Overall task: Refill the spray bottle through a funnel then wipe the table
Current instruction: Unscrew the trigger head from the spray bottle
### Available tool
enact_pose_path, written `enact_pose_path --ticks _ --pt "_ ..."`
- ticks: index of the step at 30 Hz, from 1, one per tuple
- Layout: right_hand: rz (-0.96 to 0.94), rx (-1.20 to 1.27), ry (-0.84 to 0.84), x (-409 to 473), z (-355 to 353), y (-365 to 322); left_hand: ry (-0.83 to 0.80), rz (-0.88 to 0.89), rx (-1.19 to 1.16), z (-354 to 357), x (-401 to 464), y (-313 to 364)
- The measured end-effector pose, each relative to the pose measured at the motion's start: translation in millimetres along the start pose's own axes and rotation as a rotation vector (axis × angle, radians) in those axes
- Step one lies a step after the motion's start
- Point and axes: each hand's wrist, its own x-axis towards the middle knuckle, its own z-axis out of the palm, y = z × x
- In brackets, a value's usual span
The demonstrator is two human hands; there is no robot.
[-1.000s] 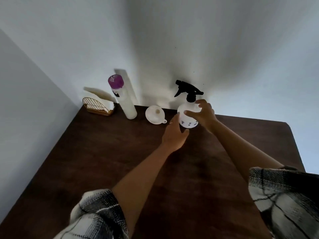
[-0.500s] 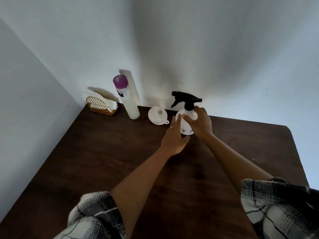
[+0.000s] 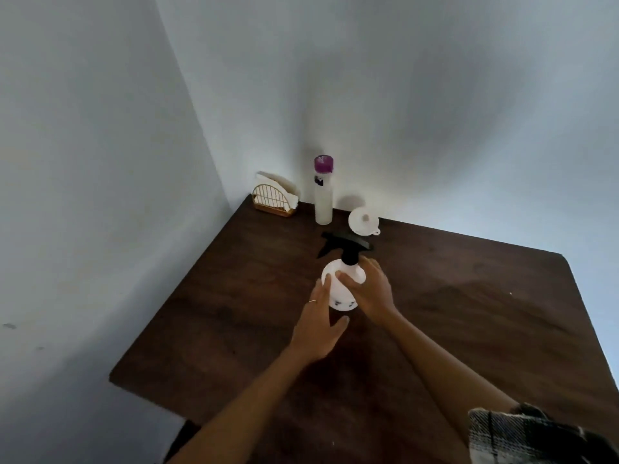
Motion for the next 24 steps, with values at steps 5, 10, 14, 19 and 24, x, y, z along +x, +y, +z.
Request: enact_pose_path --ticks 5,10,14,19,24 --pt "-0.038 -0.023 -0.045 -60 42 -28 0.049 -0.034 -0.066 -24 -67 -33" --pt "-0.055 -0.058 -0.075 -107 70 -30 0.048 -0.048 -0.089 -25 -118 -58" --pt "-0.031 -0.074 -0.096 -128 78 -23 0.029 -0.062 -0.088 -20 -139 -69" --pt "-0.010 -0.062 -0.115 -140 84 -13 -0.006 -0.087 -0.093 -13 -149 -76" --pt "0.017 -0.039 -0.136 -144 82 -3 -0.037 -0.092 -0.054 -7 -152 -79"
